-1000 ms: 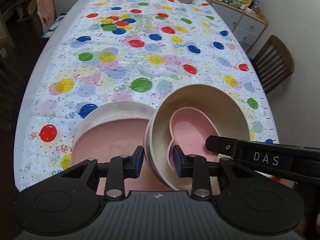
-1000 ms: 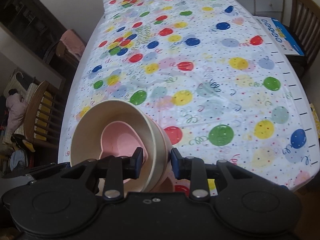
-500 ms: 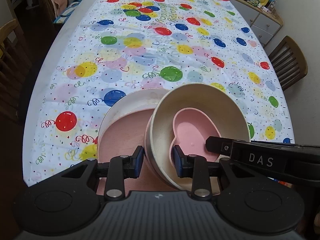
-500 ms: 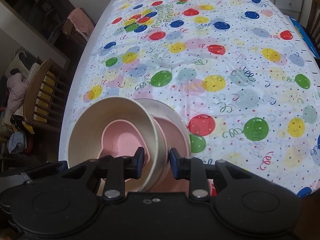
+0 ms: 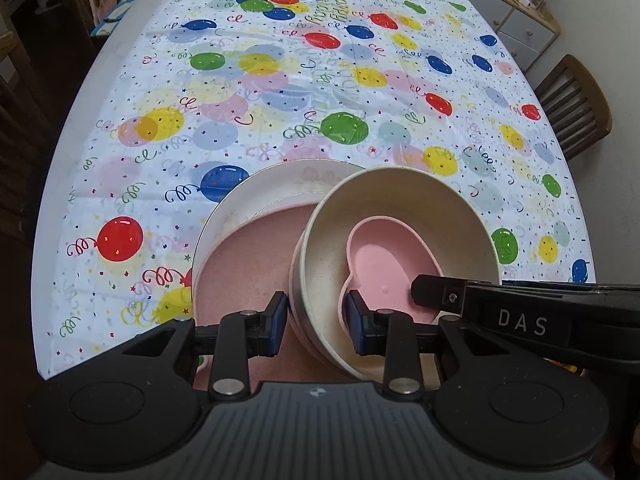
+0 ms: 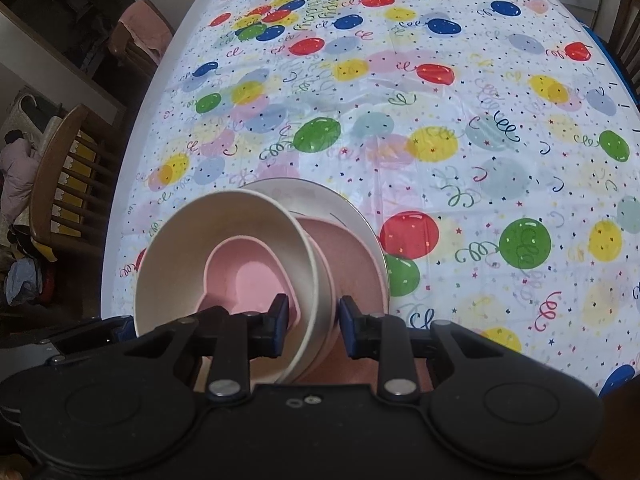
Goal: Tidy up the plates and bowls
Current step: 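Lift the cream bowl with both grippers and carry it over the plate stack, then lower the cream bowl onto the bear plate and open both grippers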
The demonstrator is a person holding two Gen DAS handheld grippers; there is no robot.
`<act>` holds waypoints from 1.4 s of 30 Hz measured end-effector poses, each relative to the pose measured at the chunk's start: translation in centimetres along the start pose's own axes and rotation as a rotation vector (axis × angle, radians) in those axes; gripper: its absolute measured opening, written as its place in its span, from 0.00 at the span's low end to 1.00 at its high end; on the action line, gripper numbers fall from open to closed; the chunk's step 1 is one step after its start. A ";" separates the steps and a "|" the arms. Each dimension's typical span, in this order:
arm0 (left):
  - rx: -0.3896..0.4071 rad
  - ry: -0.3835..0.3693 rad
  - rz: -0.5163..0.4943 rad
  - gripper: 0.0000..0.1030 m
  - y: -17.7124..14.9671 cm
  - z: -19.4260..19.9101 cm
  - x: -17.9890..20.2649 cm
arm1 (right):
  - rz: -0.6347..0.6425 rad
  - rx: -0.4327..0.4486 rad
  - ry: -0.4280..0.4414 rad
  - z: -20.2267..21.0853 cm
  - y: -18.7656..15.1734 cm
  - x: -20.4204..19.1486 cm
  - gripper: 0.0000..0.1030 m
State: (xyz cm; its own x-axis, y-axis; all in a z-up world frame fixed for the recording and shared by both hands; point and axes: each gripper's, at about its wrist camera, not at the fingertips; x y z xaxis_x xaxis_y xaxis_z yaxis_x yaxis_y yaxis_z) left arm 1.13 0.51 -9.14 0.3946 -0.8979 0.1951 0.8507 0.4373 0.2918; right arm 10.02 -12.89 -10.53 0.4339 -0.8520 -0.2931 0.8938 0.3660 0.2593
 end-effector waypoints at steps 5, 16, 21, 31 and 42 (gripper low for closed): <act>-0.013 -0.010 -0.010 0.30 0.0 -0.3 -0.5 | -0.004 -0.012 -0.005 -0.4 -0.2 -0.2 0.25; -0.025 -0.044 -0.030 0.30 0.0 -0.6 -1.1 | -0.030 -0.006 -0.013 -0.5 -0.7 -0.4 0.28; 0.011 -0.042 -0.044 0.30 0.0 0.0 -1.1 | -0.023 0.012 -0.004 -0.2 -0.9 -0.6 0.32; 0.094 -0.006 -0.024 0.36 -0.6 2.2 -0.9 | 0.054 0.063 0.029 1.6 -1.1 -0.6 0.36; 0.211 0.033 -0.038 0.57 -2.6 5.5 0.9 | 0.119 0.144 0.083 5.1 -1.9 0.2 0.44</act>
Point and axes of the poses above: each gripper's, at about its wrist camera, not at the fingertips, and z roughly against the way its jaws point, x to its right, y to its top, and after that the axes turned 2 degrees about -x, right-handed
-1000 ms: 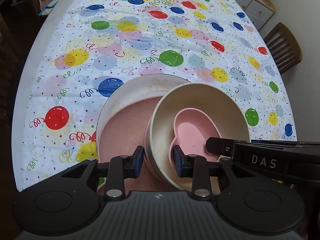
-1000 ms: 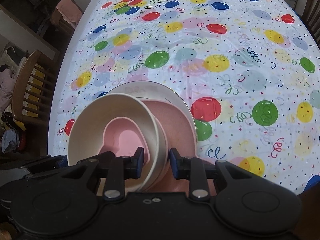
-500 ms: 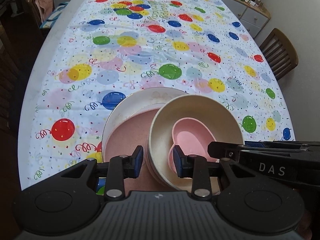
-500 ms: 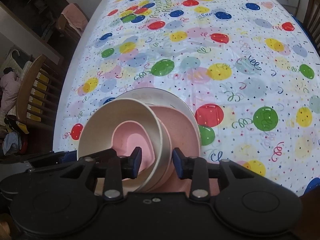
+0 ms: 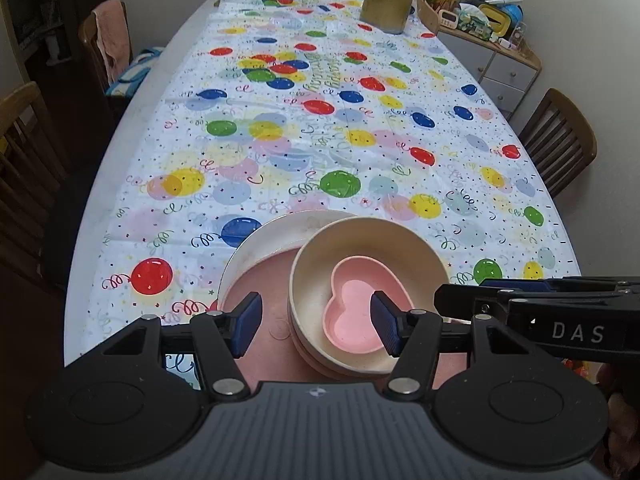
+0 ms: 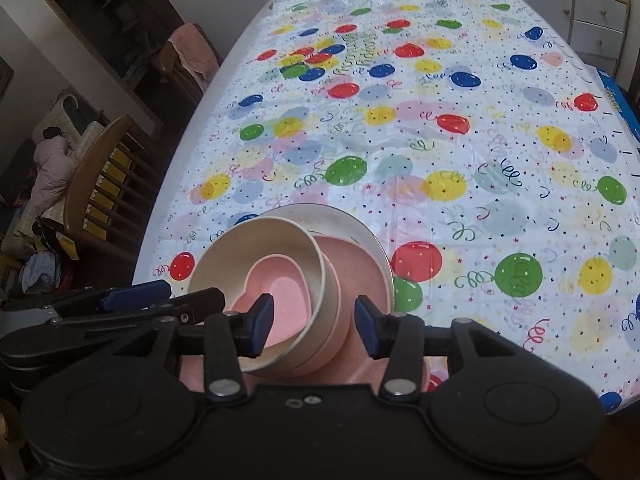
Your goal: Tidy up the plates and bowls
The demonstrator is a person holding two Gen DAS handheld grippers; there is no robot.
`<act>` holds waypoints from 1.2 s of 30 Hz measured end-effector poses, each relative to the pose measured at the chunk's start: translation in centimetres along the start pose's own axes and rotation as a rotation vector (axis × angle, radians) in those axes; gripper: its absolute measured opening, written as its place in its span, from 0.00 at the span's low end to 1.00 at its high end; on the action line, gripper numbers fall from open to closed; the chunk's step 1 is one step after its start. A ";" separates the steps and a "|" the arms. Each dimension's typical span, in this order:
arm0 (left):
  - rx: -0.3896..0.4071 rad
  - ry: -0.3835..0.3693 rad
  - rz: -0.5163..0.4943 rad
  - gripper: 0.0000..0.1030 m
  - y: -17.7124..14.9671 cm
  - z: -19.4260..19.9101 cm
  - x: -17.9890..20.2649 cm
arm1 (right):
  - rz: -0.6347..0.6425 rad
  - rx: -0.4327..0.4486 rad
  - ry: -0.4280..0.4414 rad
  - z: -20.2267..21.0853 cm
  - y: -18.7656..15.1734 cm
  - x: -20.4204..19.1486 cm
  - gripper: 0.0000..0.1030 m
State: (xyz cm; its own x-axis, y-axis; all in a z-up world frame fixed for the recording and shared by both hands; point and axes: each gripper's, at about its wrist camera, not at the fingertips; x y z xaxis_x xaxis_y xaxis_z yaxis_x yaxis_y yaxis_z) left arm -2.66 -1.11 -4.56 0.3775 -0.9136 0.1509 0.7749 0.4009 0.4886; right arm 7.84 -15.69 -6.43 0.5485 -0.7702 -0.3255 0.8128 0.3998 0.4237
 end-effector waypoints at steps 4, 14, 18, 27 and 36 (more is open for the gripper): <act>0.030 0.001 -0.009 0.57 -0.6 1.2 0.7 | 0.031 0.040 0.012 1.4 -0.5 -0.1 0.55; 0.103 -0.001 -0.012 0.71 -1.6 3.9 2.1 | 0.119 0.158 0.040 5.4 -1.5 0.1 0.78; 0.126 -0.008 -0.011 0.78 -2.2 4.6 2.6 | 0.115 0.170 0.040 6.2 -1.9 0.4 0.85; 0.148 -0.028 0.014 0.82 -3.3 5.5 3.1 | 0.116 0.200 0.045 7.9 -3.0 1.3 0.95; 0.157 -0.020 0.048 0.99 -5.1 6.2 3.7 | 0.163 0.231 0.063 9.3 -3.9 1.1 1.00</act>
Point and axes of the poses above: each gripper's, at about its wrist camera, not at the fingertips, and z roughly against the way its jaws point, x to its right, y to its top, and after that the axes turned 2 degrees about -x, right-handed
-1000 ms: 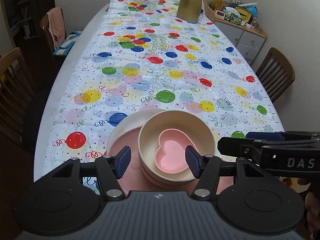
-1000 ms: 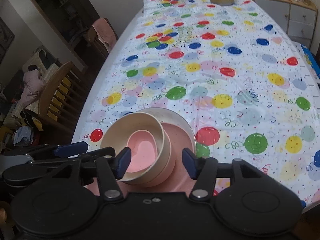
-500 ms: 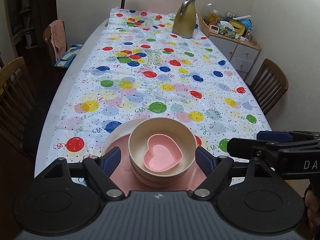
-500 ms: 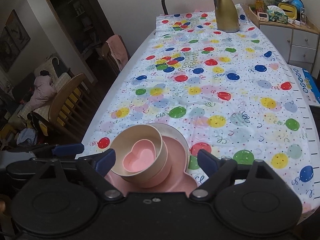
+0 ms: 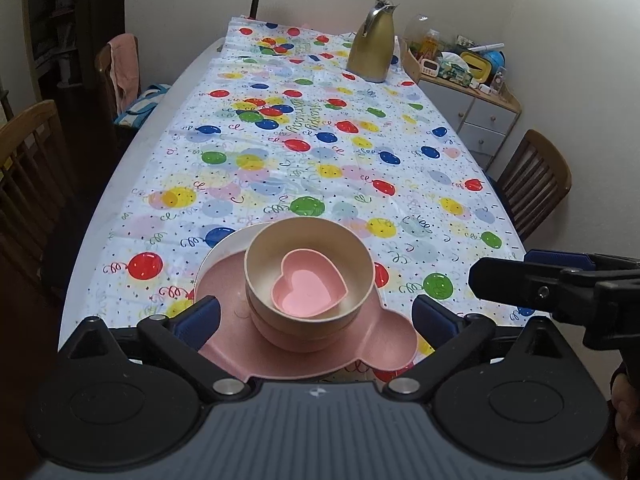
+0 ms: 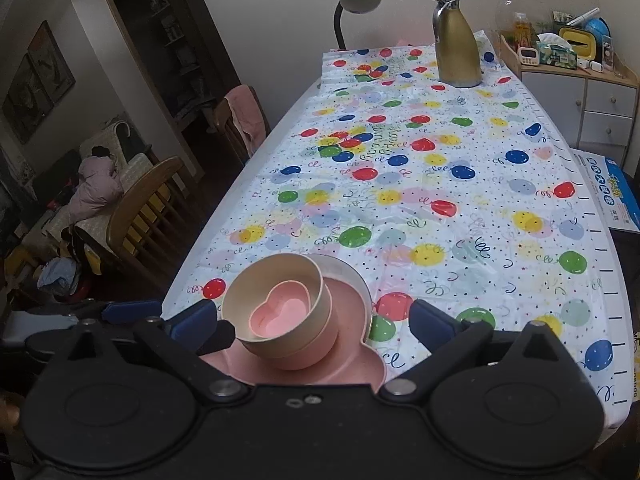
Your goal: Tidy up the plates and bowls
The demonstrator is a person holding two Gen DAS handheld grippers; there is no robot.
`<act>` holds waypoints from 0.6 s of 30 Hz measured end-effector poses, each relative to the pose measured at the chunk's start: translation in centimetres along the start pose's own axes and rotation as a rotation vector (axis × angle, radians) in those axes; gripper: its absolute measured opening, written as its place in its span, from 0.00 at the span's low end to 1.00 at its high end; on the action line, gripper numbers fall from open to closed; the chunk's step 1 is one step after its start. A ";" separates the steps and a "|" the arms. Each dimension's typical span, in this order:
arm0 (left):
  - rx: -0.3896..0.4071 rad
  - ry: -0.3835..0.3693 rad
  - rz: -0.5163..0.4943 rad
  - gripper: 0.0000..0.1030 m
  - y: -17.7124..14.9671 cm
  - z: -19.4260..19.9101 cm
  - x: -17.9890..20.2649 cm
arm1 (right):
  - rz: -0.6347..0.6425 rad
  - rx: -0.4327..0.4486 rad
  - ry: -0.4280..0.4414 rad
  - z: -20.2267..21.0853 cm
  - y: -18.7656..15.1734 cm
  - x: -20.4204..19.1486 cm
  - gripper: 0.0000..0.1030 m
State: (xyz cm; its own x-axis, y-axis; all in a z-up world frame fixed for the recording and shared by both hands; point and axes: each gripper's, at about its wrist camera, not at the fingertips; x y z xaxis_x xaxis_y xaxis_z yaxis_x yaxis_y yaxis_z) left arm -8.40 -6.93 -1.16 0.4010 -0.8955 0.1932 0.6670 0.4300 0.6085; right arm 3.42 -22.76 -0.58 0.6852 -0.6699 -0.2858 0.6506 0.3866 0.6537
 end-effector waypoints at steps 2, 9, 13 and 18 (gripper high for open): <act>0.002 0.007 0.005 0.99 -0.3 0.3 0.0 | 0.002 0.011 0.004 0.2 -0.2 0.1 1.00; 0.024 0.036 0.024 0.99 -1.5 1.6 0.1 | 0.009 0.041 0.013 1.1 -1.4 0.1 1.00; 0.043 0.061 0.038 0.99 -1.9 2.6 0.1 | 0.022 0.039 0.017 1.8 -2.0 -0.3 1.00; 0.050 0.087 0.045 0.99 -2.3 3.2 0.1 | -0.006 0.044 0.012 2.3 -2.7 -0.3 1.00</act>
Point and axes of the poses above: each gripper's, at about its wrist camera, not at the fingertips, and z roughly against the way its jaws point, x to its right, y to its top, and after that the axes turned 2 degrees about -x, right-handed
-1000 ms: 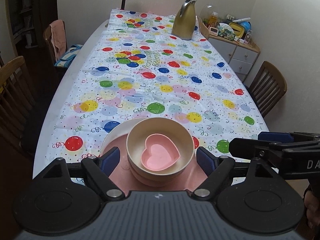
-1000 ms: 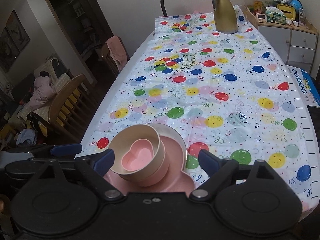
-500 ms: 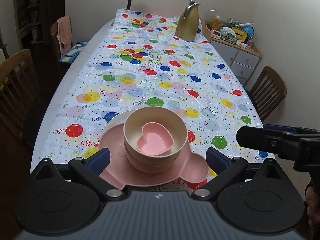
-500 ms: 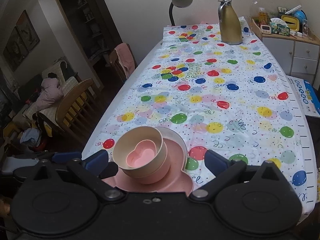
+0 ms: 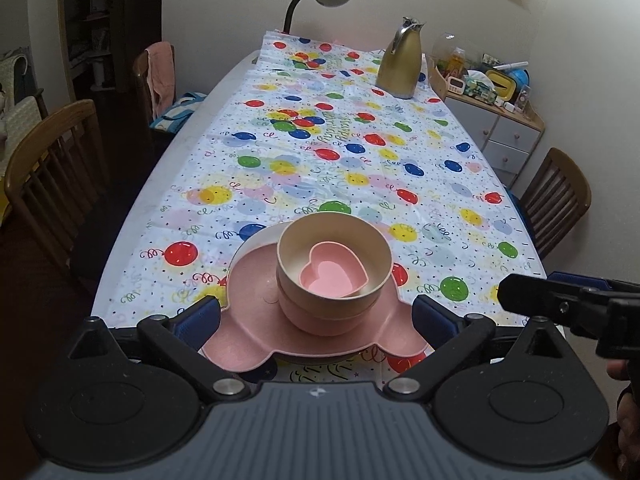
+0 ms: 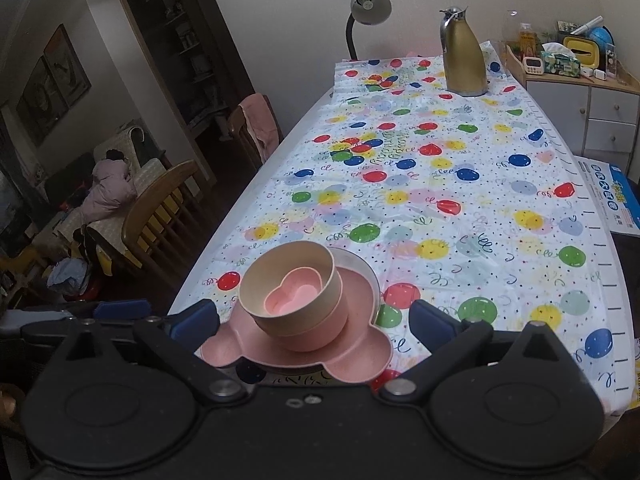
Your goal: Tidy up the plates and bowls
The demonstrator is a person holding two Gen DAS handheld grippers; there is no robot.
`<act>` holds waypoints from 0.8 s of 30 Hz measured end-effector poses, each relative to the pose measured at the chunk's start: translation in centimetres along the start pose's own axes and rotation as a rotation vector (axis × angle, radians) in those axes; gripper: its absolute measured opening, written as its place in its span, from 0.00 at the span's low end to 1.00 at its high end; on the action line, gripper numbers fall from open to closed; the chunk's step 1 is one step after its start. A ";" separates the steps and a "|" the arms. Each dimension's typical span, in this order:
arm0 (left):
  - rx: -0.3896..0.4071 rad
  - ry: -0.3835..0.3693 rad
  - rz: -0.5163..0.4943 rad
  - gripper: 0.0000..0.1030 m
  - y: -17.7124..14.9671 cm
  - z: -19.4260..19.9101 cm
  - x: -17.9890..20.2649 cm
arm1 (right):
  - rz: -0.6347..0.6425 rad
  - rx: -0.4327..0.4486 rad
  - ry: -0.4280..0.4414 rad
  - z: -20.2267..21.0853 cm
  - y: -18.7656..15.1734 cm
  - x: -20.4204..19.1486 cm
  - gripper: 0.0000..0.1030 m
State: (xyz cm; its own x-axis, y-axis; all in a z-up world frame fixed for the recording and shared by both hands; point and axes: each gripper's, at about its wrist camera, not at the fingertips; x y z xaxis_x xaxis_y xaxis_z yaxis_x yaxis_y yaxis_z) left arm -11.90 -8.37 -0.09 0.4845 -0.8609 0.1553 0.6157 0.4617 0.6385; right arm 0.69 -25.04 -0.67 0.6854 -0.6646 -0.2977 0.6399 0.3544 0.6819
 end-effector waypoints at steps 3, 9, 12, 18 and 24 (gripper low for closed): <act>-0.002 0.003 -0.003 0.99 -0.1 0.1 0.2 | -0.021 0.008 -0.011 0.3 -0.1 0.2 1.00; -0.015 0.000 -0.008 0.99 -0.5 0.0 0.3 | -0.014 -0.001 -0.026 0.3 -0.5 -0.3 1.00; -0.013 -0.001 -0.008 0.99 -0.5 0.0 0.3 | -0.024 0.008 -0.040 0.5 -0.5 -0.2 1.00; -0.010 0.000 -0.010 0.99 -0.5 0.1 0.4 | -0.031 0.021 -0.067 0.6 -0.4 0.1 1.00; 0.008 0.010 -0.003 0.99 -0.1 0.3 0.5 | -0.001 0.022 -0.073 0.5 -0.3 -0.2 0.98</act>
State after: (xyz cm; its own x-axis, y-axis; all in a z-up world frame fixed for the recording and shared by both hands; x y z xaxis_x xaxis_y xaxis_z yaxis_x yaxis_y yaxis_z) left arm -11.91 -8.88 0.21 0.4890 -0.8600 0.1460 0.6120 0.4575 0.6451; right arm 0.23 -25.36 -0.51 0.6570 -0.7114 -0.2497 0.6322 0.3393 0.6965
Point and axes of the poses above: each gripper's, at about its wrist camera, not at the fingertips, and z roughly against the way its jaws point, x to its right, y to its top, and after that the axes turned 2 degrees about -x, right-handed
